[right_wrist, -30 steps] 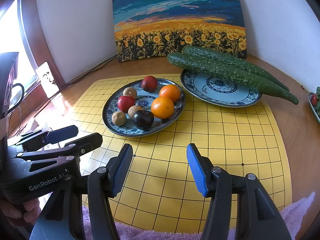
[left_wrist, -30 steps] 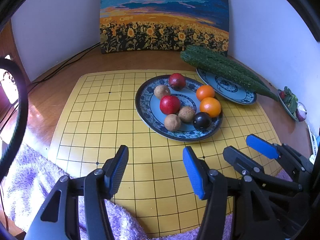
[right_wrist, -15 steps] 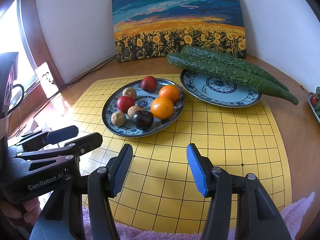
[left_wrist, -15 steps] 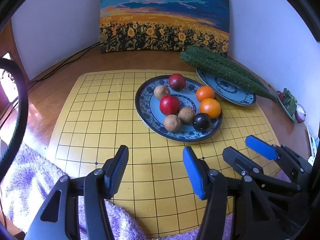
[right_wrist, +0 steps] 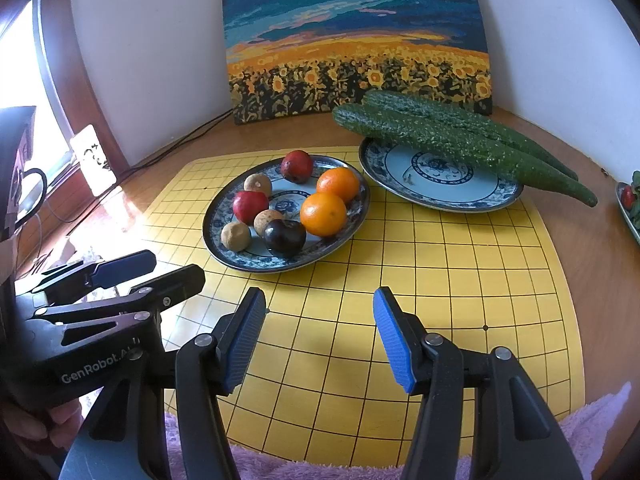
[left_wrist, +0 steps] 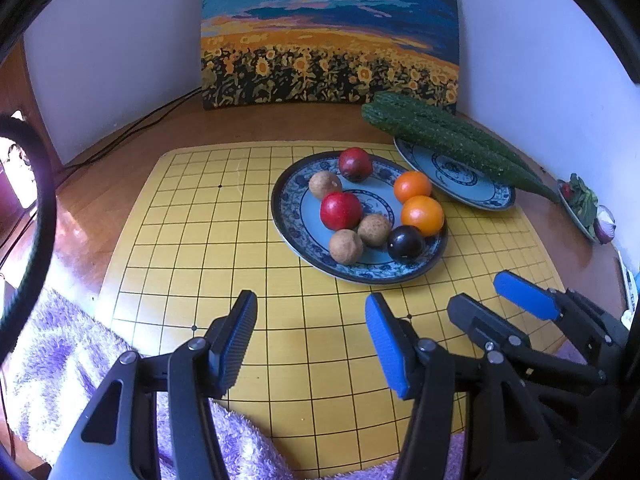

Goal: Organize fruits

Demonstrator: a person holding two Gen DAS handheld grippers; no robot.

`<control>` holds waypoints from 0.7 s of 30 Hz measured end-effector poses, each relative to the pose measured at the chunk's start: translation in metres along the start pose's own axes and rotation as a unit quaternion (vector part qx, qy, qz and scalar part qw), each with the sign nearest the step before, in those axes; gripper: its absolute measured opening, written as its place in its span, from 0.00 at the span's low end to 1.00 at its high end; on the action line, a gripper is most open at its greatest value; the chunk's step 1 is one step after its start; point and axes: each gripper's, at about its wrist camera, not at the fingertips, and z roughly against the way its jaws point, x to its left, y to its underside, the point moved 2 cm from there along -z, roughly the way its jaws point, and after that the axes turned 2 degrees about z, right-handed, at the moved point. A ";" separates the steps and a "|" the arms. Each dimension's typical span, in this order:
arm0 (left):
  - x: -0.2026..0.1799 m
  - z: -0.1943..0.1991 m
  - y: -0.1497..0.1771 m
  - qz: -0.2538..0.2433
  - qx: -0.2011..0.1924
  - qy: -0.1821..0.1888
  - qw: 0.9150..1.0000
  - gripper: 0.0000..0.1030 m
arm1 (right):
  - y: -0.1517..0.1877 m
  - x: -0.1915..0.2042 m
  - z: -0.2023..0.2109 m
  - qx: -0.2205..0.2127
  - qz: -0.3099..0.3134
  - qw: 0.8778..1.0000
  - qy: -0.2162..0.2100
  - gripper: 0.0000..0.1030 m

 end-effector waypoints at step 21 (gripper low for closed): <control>0.000 0.000 0.001 -0.002 0.002 -0.002 1.000 0.57 | 0.000 -0.002 0.000 0.000 -0.002 1.000 0.002 0.56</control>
